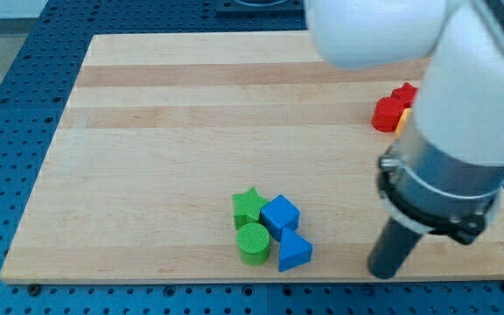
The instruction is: Move green circle vertically above green star
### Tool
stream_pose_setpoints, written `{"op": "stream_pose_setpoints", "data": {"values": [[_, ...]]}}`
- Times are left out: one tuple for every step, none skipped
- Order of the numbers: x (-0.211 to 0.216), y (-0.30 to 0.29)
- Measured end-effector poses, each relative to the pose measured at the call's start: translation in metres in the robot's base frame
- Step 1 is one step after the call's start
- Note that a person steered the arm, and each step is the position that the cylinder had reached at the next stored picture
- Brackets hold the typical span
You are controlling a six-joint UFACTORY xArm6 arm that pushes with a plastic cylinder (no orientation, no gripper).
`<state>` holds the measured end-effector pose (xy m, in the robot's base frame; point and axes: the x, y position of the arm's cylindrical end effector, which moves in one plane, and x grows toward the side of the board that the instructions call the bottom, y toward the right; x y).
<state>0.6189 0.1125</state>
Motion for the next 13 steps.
{"op": "stream_pose_setpoints", "data": {"values": [[0.000, -0.016], [-0.001, -0.049], [0.000, -0.110], [-0.001, -0.140], [-0.001, -0.163], [-0.011, -0.171], [-0.034, -0.171], [-0.063, -0.171], [-0.093, -0.171], [-0.125, -0.171], [-0.162, -0.171], [-0.183, -0.161], [-0.167, -0.130]]}}
